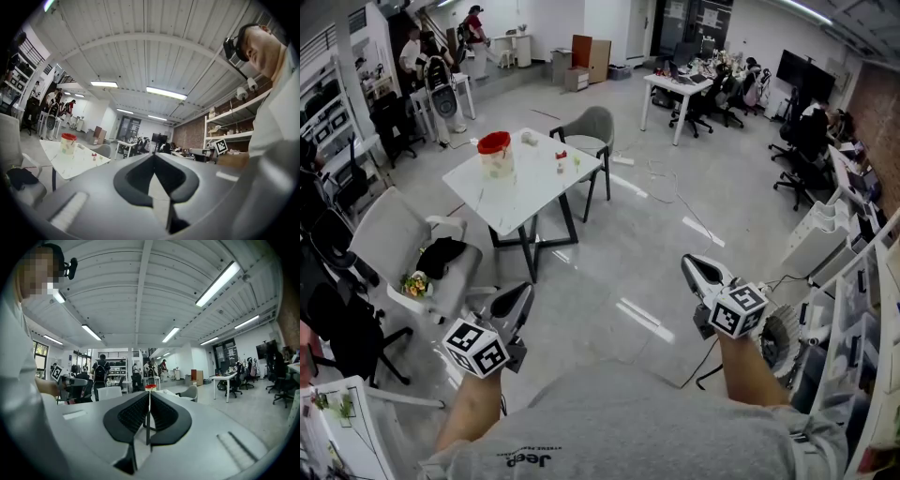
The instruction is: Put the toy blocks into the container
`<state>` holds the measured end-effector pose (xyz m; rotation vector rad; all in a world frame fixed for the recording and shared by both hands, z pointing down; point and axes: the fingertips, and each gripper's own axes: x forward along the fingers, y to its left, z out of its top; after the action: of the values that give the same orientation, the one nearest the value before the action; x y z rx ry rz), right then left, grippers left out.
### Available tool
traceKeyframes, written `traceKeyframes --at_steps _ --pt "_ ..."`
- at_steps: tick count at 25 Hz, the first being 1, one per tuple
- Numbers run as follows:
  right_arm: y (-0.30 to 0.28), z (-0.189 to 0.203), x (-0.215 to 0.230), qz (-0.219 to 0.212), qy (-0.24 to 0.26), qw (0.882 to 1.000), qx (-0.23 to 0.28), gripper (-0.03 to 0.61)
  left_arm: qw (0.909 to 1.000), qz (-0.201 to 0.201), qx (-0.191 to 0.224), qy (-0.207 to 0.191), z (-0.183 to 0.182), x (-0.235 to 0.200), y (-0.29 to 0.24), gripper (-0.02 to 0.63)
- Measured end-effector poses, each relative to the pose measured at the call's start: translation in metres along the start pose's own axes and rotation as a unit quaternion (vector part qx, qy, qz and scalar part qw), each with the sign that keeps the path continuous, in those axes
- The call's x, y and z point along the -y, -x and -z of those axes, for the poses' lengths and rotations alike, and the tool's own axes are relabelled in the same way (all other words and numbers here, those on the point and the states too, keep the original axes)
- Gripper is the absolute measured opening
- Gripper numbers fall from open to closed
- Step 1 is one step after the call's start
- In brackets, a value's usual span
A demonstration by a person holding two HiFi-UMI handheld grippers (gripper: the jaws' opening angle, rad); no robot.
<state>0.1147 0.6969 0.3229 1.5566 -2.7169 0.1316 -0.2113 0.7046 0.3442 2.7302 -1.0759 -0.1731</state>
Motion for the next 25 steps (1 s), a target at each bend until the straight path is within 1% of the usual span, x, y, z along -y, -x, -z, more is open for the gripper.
traceKeyframes --at_steps 1,2,3,4,5,8,19,22,25 --pt "0.002 -0.002 0.002 -0.006 -0.004 1.0 0.005 0.013 1.0 0.002 0.0 -0.001 0.001 0.002 -0.004 0.058" --pt "0.004 -0.004 0.003 -0.014 -0.009 1.0 0.01 0.104 1.0 0.004 0.0 -0.001 0.002 0.005 -0.007 0.058" --pt "0.006 -0.006 0.004 -0.02 -0.011 1.0 0.012 0.238 1.0 0.004 0.0 -0.001 0.002 0.008 -0.011 0.058" --pt "0.008 -0.008 0.007 -0.022 -0.012 1.0 0.013 0.288 1.0 0.005 0.0 -0.002 0.003 0.011 -0.015 0.058" --pt "0.011 -0.009 0.01 -0.023 -0.01 1.0 0.014 0.313 1.0 0.006 0.001 -0.003 0.003 0.015 -0.019 0.058" --pt "0.023 -0.013 0.024 -0.023 -0.004 1.0 0.015 0.33 0.9999 0.01 0.003 -0.007 0.003 0.03 -0.034 0.058" --pt "0.071 -0.021 0.091 -0.016 0.002 1.0 0.019 0.33 0.9997 0.024 0.006 -0.01 0.014 0.09 -0.101 0.058" --pt "0.075 -0.021 0.106 -0.011 -0.002 1.0 0.022 0.33 0.9996 0.027 0.0 -0.007 0.015 0.096 -0.117 0.058" --pt "0.068 -0.017 0.117 -0.008 -0.006 1.0 0.021 0.33 0.9995 0.031 -0.006 -0.01 0.013 0.092 -0.133 0.058"
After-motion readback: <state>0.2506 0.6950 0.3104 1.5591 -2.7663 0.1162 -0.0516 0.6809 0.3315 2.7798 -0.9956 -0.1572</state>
